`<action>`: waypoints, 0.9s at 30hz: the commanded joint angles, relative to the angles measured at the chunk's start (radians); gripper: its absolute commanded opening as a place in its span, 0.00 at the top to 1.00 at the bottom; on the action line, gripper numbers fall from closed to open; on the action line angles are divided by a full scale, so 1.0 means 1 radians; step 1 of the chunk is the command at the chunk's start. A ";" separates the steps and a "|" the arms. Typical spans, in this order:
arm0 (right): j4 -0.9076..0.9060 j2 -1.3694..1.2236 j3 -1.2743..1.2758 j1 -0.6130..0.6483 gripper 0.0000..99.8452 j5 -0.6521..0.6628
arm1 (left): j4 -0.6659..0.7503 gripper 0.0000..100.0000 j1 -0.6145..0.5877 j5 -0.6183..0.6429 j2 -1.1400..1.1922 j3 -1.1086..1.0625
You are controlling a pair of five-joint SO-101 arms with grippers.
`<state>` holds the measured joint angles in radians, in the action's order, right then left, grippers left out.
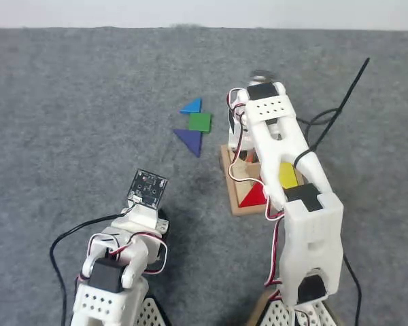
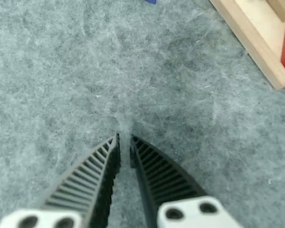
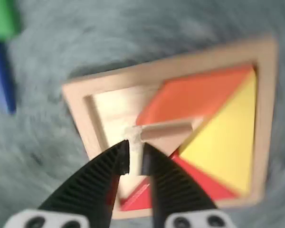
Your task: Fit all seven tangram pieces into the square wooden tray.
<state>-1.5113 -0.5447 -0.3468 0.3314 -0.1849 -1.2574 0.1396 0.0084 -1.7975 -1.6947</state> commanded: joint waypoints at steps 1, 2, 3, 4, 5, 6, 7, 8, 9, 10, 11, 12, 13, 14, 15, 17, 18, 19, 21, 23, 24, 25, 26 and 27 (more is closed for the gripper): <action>0.010 0.124 -0.035 0.002 1.00 0.175 | -0.005 0.96 -0.002 0.011 -0.020 0.010; 0.015 0.165 -0.034 0.002 0.99 0.164 | -0.005 0.96 -0.002 0.011 -0.020 0.010; 0.021 0.217 -0.028 0.008 0.99 0.158 | -0.005 0.96 -0.002 0.011 -0.020 0.010; 0.031 0.280 -0.015 0.013 0.99 0.157 | -0.005 0.96 -0.002 0.011 -0.020 0.010; 0.047 0.344 0.009 0.028 0.99 0.157 | -0.005 0.96 -0.002 0.011 -0.020 0.010; 0.067 0.415 0.051 0.041 0.99 0.160 | -0.005 0.96 -0.002 0.011 -0.020 0.010; 0.094 0.481 0.110 0.051 0.99 0.169 | -0.005 0.96 -0.002 0.011 -0.020 0.010; 0.131 0.539 0.189 0.059 0.99 0.196 | -0.005 0.96 -0.002 0.011 -0.020 0.010; 0.183 0.593 0.285 0.064 0.99 0.227 | -0.005 0.96 -0.002 0.011 -0.020 0.010; 0.251 0.631 0.400 0.059 0.99 0.253 | -0.005 0.96 -0.002 0.011 -0.020 0.010; 0.329 0.661 0.514 0.051 0.99 0.279 | -0.005 0.96 -0.002 0.011 -0.020 0.010; 0.412 0.679 0.618 0.038 0.99 0.299 | -0.005 0.96 -0.002 0.011 -0.020 0.010; 0.489 0.685 0.715 0.024 0.99 0.318 | -0.005 0.96 -0.002 0.011 -0.020 0.010; 0.558 0.687 0.786 0.010 0.99 0.328 | -0.005 0.96 -0.002 0.011 -0.020 0.010; 0.613 0.685 0.844 -0.002 0.99 0.333 | -0.005 0.96 -0.002 0.011 -0.020 0.010; 0.679 0.676 0.910 -0.025 0.99 0.338 | -0.005 0.96 -0.002 0.011 -0.020 0.010; 0.691 0.668 0.922 -0.033 0.99 0.339 | -0.005 0.96 -0.002 0.011 -0.020 0.010; 0.694 0.659 0.922 -0.038 0.99 0.339 | -0.005 0.96 -0.002 0.011 -0.020 0.010; 0.702 0.644 0.919 -0.051 0.99 0.338 | -0.005 0.96 -0.002 0.011 -0.020 0.010; 0.717 0.627 0.916 -0.054 0.99 0.336 | -0.005 0.96 -0.002 0.011 -0.020 0.010; 0.722 0.618 0.916 -0.054 0.99 0.338 | -0.005 0.96 -0.002 0.011 -0.020 0.010; 0.723 0.605 0.914 -0.054 0.99 0.339 | -0.005 0.96 -0.002 0.011 -0.020 0.010; 0.723 0.591 0.914 -0.054 0.99 0.341 | -0.005 0.96 -0.002 0.011 -0.020 0.010; 0.723 0.576 0.914 -0.056 0.99 0.341 | -0.005 0.96 -0.002 0.011 -0.020 0.010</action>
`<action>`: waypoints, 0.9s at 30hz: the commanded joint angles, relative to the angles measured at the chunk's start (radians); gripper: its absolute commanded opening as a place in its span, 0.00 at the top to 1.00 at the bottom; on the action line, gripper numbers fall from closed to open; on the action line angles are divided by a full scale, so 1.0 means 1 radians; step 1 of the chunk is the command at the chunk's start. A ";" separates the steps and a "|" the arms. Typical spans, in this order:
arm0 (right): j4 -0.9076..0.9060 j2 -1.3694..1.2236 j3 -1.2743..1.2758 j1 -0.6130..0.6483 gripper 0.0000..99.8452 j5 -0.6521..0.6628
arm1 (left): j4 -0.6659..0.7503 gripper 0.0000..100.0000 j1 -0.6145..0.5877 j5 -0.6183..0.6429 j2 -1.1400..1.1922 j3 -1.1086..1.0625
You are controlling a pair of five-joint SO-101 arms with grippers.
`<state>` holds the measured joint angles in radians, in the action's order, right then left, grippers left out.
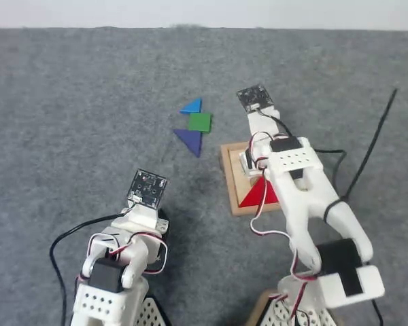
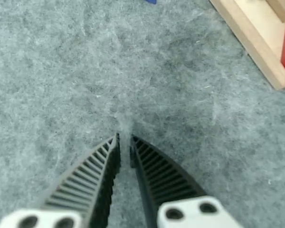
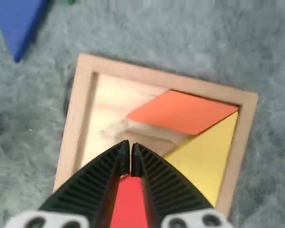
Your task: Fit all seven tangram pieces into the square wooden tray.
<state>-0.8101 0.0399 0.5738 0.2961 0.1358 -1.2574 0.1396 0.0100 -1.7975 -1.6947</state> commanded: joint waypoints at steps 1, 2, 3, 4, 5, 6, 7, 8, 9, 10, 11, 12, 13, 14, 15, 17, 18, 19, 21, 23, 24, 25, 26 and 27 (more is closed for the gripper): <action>0.022 -0.022 -0.008 -0.021 0.99 0.020 | -0.005 0.96 -0.002 0.009 -0.020 0.010; 0.022 -0.035 -0.008 -0.021 0.99 0.021 | -0.005 0.96 -0.002 0.009 -0.020 0.010; 0.022 -0.047 -0.014 -0.021 0.99 0.021 | -0.005 0.96 -0.002 0.009 -0.020 0.010; 0.022 -0.061 -0.021 -0.021 0.99 0.021 | -0.005 0.96 -0.002 0.009 -0.020 0.010; 0.022 -0.073 -0.032 -0.021 0.99 0.021 | -0.005 0.96 -0.002 0.009 -0.020 0.010; 0.022 -0.087 -0.046 -0.021 0.99 0.021 | -0.005 0.96 -0.002 0.009 -0.020 0.010; 0.022 -0.101 -0.058 -0.018 0.99 0.021 | -0.005 0.96 -0.002 0.009 -0.020 0.010; 0.021 -0.116 -0.069 -0.015 0.99 0.021 | -0.005 0.96 -0.002 0.009 -0.020 0.010; 0.019 -0.131 -0.078 -0.012 0.99 0.021 | -0.005 0.96 -0.002 0.009 -0.020 0.010; 0.018 -0.145 -0.089 -0.004 0.99 0.021 | -0.005 0.96 -0.002 0.009 -0.020 0.010; 0.016 -0.162 -0.097 0.005 0.99 0.023 | -0.005 0.96 -0.002 0.009 -0.020 0.010; 0.015 -0.177 -0.103 0.016 0.99 0.028 | -0.005 0.96 -0.002 0.009 -0.020 0.010; 0.013 -0.186 -0.106 0.031 0.99 0.040 | -0.005 0.96 -0.002 0.009 -0.020 0.010; 0.013 -0.194 -0.110 0.047 0.99 0.054 | -0.005 0.96 -0.002 0.009 -0.020 0.010; 0.012 -0.199 -0.117 0.061 0.99 0.060 | -0.005 0.96 -0.002 0.009 -0.020 0.010; 0.012 -0.199 -0.117 0.084 0.99 0.064 | -0.005 0.96 -0.002 0.009 -0.020 0.010; 0.012 -0.199 -0.117 0.094 0.99 0.064 | -0.005 0.96 -0.002 0.009 -0.020 0.010; 0.012 -0.199 -0.115 0.107 0.99 0.064 | -0.005 0.96 -0.002 0.009 -0.020 0.010; 0.012 -0.199 -0.112 0.122 0.99 0.066 | -0.005 0.96 -0.002 0.009 -0.020 0.010; 0.012 -0.199 -0.112 0.133 0.99 0.086 | -0.005 0.96 -0.002 0.009 -0.020 0.010; 0.012 -0.197 -0.110 0.133 0.99 0.097 | -0.005 0.96 -0.002 0.009 -0.020 0.010; 0.012 -0.196 -0.110 0.133 0.99 0.101 | -0.005 0.96 -0.002 0.009 -0.020 0.010; 0.012 -0.188 -0.110 0.130 0.99 0.098 | -0.005 0.96 -0.002 0.009 -0.020 0.010; 0.012 -0.168 -0.110 0.127 0.99 0.098 | -0.005 0.96 -0.002 0.009 -0.020 0.010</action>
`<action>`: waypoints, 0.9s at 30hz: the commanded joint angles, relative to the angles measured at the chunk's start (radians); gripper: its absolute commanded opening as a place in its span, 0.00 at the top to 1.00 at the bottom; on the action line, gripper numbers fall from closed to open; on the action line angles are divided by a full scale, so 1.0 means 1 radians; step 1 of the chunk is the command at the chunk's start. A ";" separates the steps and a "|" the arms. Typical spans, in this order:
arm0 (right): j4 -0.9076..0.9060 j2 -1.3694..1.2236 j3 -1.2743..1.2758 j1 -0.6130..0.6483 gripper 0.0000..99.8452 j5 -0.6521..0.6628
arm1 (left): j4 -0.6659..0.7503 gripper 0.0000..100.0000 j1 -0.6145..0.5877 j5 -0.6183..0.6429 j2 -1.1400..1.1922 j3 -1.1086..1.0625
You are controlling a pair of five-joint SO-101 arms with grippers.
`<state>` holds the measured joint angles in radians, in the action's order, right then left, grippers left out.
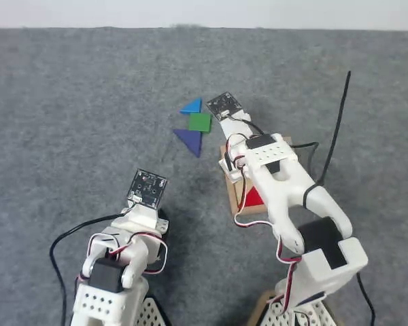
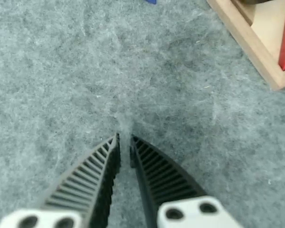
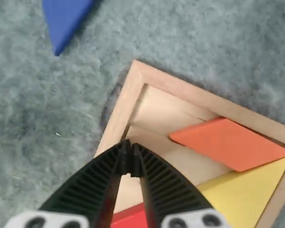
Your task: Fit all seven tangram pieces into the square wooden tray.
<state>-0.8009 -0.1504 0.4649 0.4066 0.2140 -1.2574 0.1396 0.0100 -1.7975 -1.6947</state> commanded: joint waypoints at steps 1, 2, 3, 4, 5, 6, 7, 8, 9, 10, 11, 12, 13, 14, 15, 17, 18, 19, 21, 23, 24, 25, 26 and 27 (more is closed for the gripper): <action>0.002 0.050 0.000 0.015 0.99 0.020 | -0.005 0.96 -0.002 0.009 -0.020 0.010; 0.001 0.084 0.003 0.018 0.99 0.017 | -0.005 0.96 -0.002 0.009 -0.020 0.010; 0.001 0.120 0.015 0.021 0.99 0.003 | -0.005 0.96 -0.002 0.009 -0.020 0.010; 0.005 0.157 0.034 0.025 0.99 -0.015 | -0.005 0.96 -0.002 0.009 -0.020 0.010; 0.005 0.185 0.051 0.041 0.99 -0.025 | -0.005 0.96 -0.002 0.009 -0.020 0.010; 0.005 0.209 0.069 0.054 0.99 -0.026 | -0.005 0.96 -0.002 0.009 -0.020 0.010; 0.010 0.220 0.094 0.065 0.99 -0.021 | -0.005 0.96 -0.002 0.009 -0.020 0.010; 0.012 0.222 0.112 0.074 0.99 -0.020 | -0.005 0.96 -0.002 0.009 -0.020 0.010; 0.013 0.220 0.124 0.084 0.99 -0.023 | -0.005 0.96 -0.002 0.009 -0.020 0.010; 0.015 0.219 0.135 0.090 0.99 -0.023 | -0.005 0.96 -0.002 0.009 -0.020 0.010; 0.015 0.209 0.143 0.093 0.99 -0.021 | -0.005 0.96 -0.002 0.009 -0.020 0.010; 0.015 0.197 0.144 0.094 0.99 -0.021 | -0.005 0.96 -0.002 0.009 -0.020 0.010; 0.016 0.179 0.144 0.094 0.99 -0.021 | -0.005 0.96 -0.002 0.009 -0.020 0.010; 0.027 0.160 0.144 0.088 0.99 -0.021 | -0.005 0.96 -0.002 0.009 -0.020 0.010; 0.035 0.139 0.144 0.084 0.99 -0.020 | -0.005 0.96 -0.002 0.009 -0.020 0.010; 0.038 0.108 0.141 0.062 0.99 -0.020 | -0.005 0.96 -0.002 0.009 -0.020 0.010; 0.030 0.097 0.132 0.051 0.99 -0.017 | -0.005 0.96 -0.002 0.009 -0.020 0.010; 0.018 0.093 0.126 0.036 0.99 -0.006 | -0.005 0.96 -0.002 0.009 -0.020 0.010; 0.002 0.093 0.120 0.015 0.99 0.009 | -0.005 0.96 -0.002 0.009 -0.020 0.010; -0.002 0.093 0.120 -0.005 0.99 0.014 | -0.005 0.96 -0.002 0.009 -0.020 0.010; -0.002 0.093 0.120 -0.015 0.99 0.014 | -0.005 0.96 -0.002 0.009 -0.020 0.010; -0.004 0.093 0.120 -0.024 0.99 0.014 | -0.005 0.96 -0.002 0.009 -0.020 0.010; -0.004 0.093 0.120 -0.036 0.99 0.014 | -0.005 0.96 -0.002 0.009 -0.020 0.010; -0.002 0.093 0.120 -0.047 0.99 0.014 | -0.005 0.96 -0.002 0.009 -0.020 0.010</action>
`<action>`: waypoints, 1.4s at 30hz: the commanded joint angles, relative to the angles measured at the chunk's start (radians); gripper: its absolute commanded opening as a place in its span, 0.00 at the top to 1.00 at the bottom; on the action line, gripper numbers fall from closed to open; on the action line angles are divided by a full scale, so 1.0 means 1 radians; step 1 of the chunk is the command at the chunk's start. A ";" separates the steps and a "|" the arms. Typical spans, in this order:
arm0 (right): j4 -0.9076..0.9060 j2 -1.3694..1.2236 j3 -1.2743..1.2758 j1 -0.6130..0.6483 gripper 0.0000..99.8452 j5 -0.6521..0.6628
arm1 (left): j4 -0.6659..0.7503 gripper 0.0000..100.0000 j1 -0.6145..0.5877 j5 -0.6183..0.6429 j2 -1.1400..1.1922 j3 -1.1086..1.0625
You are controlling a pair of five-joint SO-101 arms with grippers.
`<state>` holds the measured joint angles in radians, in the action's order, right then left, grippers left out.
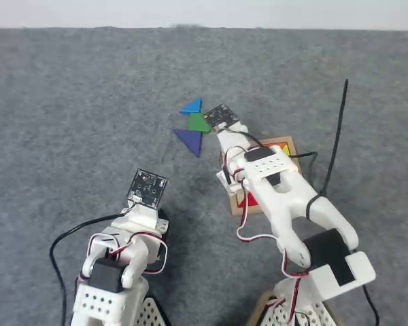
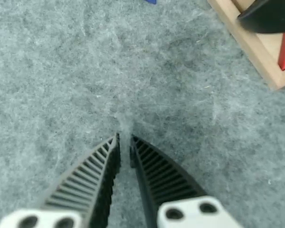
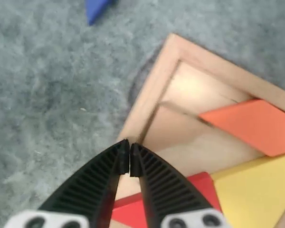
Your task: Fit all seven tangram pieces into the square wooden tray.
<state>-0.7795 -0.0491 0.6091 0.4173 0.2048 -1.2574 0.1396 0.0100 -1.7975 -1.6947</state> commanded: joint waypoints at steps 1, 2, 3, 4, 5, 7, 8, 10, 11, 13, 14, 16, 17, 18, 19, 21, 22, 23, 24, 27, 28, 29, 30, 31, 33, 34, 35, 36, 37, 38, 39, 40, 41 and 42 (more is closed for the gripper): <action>-0.022 -0.008 -0.025 -0.070 0.99 0.025 | -0.005 0.96 -0.002 0.009 -0.020 0.010; -0.022 -0.008 -0.025 -0.079 0.99 0.025 | -0.005 0.96 -0.002 0.009 -0.020 0.010; -0.022 -0.008 -0.025 -0.088 0.99 0.029 | -0.005 0.96 -0.002 0.009 -0.020 0.010; -0.024 -0.008 -0.025 -0.097 0.99 0.043 | -0.005 0.96 -0.002 0.009 -0.020 0.010; -0.025 -0.008 -0.025 -0.107 0.99 0.051 | -0.005 0.96 -0.002 0.009 -0.020 0.010; -0.025 -0.008 -0.025 -0.131 0.99 0.054 | -0.005 0.96 -0.002 0.009 -0.020 0.010; -0.025 -0.008 -0.026 -0.147 0.99 0.054 | -0.005 0.96 -0.002 0.009 -0.020 0.010; -0.027 -0.007 -0.040 -0.173 0.99 0.054 | -0.005 0.96 -0.002 0.009 -0.020 0.010; -0.027 -0.007 -0.046 -0.185 0.99 0.054 | -0.005 0.96 -0.002 0.009 -0.020 0.010; -0.027 -0.004 -0.069 -0.202 0.99 0.054 | -0.005 0.96 -0.002 0.009 -0.020 0.010; -0.028 0.004 -0.081 -0.202 0.99 0.052 | -0.005 0.96 -0.002 0.009 -0.020 0.010; -0.050 0.039 -0.107 -0.199 0.99 0.051 | -0.005 0.96 -0.002 0.009 -0.020 0.010; -0.067 0.064 -0.126 -0.193 0.99 0.049 | -0.005 0.96 -0.002 0.009 -0.020 0.010; -0.088 0.087 -0.144 -0.191 0.99 0.049 | -0.005 0.96 -0.002 0.009 -0.020 0.010; -0.107 0.111 -0.160 -0.188 0.99 0.049 | -0.005 0.96 -0.002 0.009 -0.020 0.010; -0.137 0.148 -0.183 -0.180 0.99 0.049 | -0.005 0.96 -0.002 0.009 -0.020 0.010; -0.151 0.163 -0.187 -0.174 0.99 0.049 | -0.005 0.96 -0.002 0.009 -0.020 0.010; -0.162 0.174 -0.187 -0.166 0.99 0.049 | -0.005 0.96 -0.002 0.009 -0.020 0.010; -0.176 0.177 -0.187 -0.157 0.99 0.049 | -0.005 0.96 -0.002 0.009 -0.020 0.010; -0.186 0.177 -0.187 -0.140 0.99 0.049 | -0.005 0.96 -0.002 0.009 -0.020 0.010; -0.185 0.176 -0.187 -0.137 0.99 0.049 | -0.005 0.96 -0.002 0.009 -0.020 0.010; -0.185 0.176 -0.187 -0.137 0.99 0.048 | -0.005 0.96 -0.002 0.009 -0.020 0.010; -0.188 0.176 -0.187 -0.137 0.99 0.048 | -0.005 0.96 -0.002 0.009 -0.020 0.010; -0.191 0.174 -0.184 -0.137 0.99 0.048 | -0.005 0.96 -0.002 0.009 -0.020 0.010; -0.186 0.166 -0.163 -0.136 0.99 0.048 | -0.005 0.96 -0.002 0.009 -0.020 0.010; -0.185 0.157 -0.153 -0.136 0.99 0.048 | -0.005 0.96 -0.002 0.009 -0.020 0.010; -0.185 0.142 -0.149 -0.140 0.99 0.048 | -0.005 0.96 -0.002 0.009 -0.020 0.010; -0.185 0.119 -0.149 -0.147 0.99 0.048 | -0.005 0.96 -0.002 0.009 -0.020 0.010; -0.185 0.093 -0.150 -0.159 0.99 0.048 | -0.005 0.96 -0.002 0.009 -0.020 0.010; -0.177 0.065 -0.157 -0.171 0.99 0.048 | -0.005 0.96 -0.002 0.009 -0.020 0.010; -0.156 0.036 -0.161 -0.180 0.99 0.048 | -0.005 0.96 -0.002 0.009 -0.020 0.010; -0.139 0.007 -0.170 -0.188 0.99 0.049 | -0.005 0.96 -0.002 0.009 -0.020 0.010; -0.128 -0.021 -0.178 -0.191 0.99 0.049 | -0.005 0.96 -0.002 0.009 -0.020 0.010; -0.124 -0.045 -0.189 -0.197 0.99 0.049 | -0.005 0.96 -0.002 0.009 -0.020 0.010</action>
<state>-0.9344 -0.0675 0.4772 0.2409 0.2417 -1.2574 0.1396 0.0100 -1.7975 -1.6947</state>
